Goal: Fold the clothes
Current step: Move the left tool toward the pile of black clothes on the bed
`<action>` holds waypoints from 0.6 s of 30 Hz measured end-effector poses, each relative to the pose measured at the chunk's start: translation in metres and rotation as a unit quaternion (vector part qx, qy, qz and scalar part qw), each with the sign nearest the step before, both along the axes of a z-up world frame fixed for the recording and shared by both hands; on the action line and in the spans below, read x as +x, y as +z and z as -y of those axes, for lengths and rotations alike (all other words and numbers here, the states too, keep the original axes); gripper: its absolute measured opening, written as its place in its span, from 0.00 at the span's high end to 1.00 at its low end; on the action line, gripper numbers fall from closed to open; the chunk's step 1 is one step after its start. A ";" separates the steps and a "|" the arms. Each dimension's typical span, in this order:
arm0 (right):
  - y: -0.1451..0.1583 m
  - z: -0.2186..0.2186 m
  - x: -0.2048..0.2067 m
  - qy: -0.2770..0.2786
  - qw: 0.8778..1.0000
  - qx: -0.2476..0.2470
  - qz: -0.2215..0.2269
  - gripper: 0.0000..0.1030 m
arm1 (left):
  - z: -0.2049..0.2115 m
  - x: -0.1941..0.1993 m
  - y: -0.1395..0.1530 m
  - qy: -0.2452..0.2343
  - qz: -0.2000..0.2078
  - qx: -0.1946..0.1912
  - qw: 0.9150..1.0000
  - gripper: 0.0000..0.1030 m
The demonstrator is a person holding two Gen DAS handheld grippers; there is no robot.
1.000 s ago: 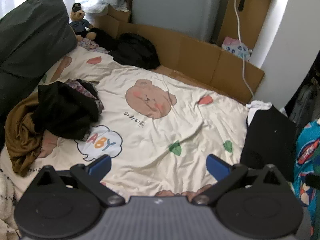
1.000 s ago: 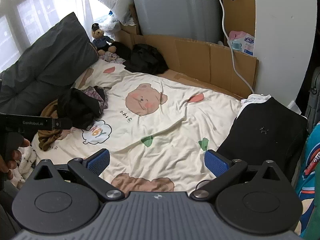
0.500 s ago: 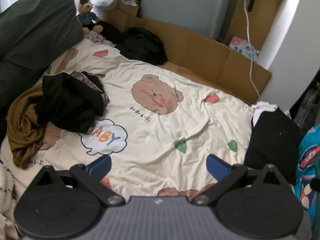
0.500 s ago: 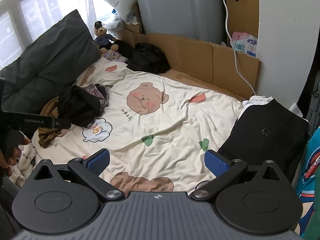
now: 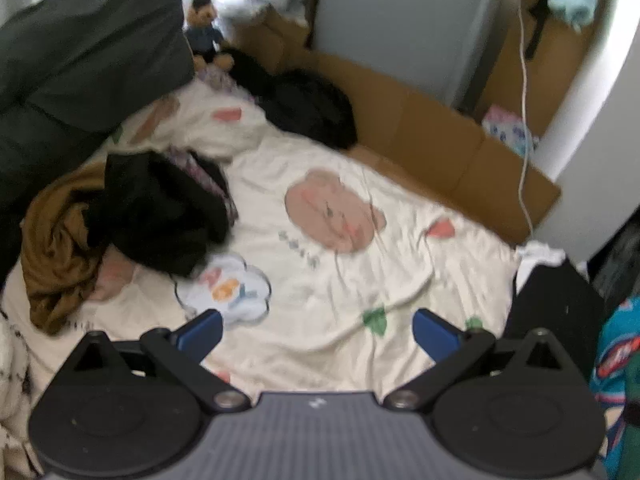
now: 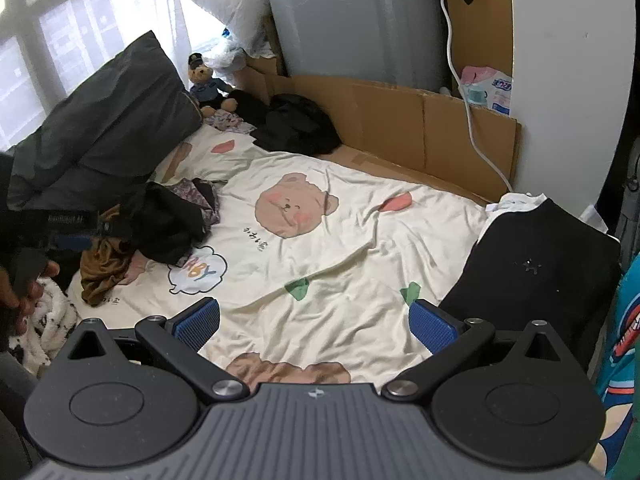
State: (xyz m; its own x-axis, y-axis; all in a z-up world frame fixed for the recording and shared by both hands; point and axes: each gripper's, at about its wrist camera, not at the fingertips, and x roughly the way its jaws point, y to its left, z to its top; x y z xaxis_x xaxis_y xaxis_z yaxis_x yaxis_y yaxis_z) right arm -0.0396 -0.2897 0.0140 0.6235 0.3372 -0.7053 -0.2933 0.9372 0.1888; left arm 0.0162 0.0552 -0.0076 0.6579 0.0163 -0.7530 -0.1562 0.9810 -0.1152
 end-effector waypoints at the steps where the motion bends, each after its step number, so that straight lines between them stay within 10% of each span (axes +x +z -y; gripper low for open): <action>1: 0.001 0.000 -0.001 -0.002 1.000 -0.003 0.005 0.00 | 0.000 0.001 0.001 0.000 0.007 0.010 1.000 0.00; 18: -0.002 0.008 0.001 -0.007 1.000 0.011 0.011 0.00 | -0.041 0.002 -0.013 0.042 0.030 -0.039 0.998 0.09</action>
